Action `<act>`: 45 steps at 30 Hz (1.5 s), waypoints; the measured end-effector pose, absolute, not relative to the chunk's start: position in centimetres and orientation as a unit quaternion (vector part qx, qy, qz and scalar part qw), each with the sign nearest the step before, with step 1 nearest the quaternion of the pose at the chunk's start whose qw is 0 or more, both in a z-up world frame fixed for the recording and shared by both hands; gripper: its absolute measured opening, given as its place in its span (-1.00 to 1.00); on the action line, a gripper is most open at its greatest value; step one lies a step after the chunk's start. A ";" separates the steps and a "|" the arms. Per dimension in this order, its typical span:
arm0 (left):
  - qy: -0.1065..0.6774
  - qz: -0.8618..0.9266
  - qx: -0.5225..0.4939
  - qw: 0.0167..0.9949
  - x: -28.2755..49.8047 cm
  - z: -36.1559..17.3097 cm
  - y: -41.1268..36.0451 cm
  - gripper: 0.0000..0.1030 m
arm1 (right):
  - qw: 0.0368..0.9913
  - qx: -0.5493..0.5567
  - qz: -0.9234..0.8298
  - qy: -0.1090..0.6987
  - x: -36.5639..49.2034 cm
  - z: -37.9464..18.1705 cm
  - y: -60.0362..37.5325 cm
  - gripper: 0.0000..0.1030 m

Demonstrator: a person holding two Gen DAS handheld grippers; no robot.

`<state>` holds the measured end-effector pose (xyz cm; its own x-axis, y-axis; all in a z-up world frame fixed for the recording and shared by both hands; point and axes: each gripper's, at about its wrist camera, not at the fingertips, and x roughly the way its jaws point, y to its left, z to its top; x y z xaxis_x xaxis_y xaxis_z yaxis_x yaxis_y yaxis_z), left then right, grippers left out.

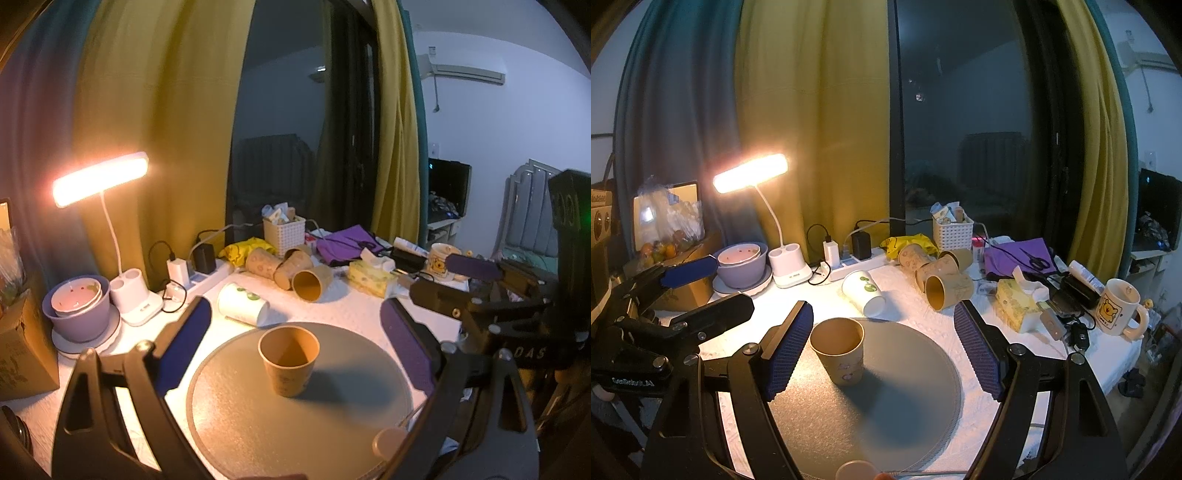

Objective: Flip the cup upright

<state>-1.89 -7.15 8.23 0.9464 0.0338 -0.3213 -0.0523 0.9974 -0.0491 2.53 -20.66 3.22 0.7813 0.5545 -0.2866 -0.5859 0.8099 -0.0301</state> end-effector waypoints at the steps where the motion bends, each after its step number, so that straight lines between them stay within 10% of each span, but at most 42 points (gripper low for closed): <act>1: 0.162 0.022 -0.028 0.986 -1.9 8.2 -7.1 0.82 | 0.942 -0.059 0.303 0.133 2.5 3.2 -20.6 0.58; 45: 0.169 0.019 -0.030 0.985 -1.9 7.7 -7.7 0.82 | 0.942 -0.058 0.303 0.135 2.7 3.2 -20.6 0.58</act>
<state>-1.93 -7.71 7.75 0.9422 0.0280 -0.3340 -0.0484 0.9974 -0.0529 2.72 -20.65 3.25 0.7798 0.5547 -0.2902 -0.5863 0.8096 -0.0279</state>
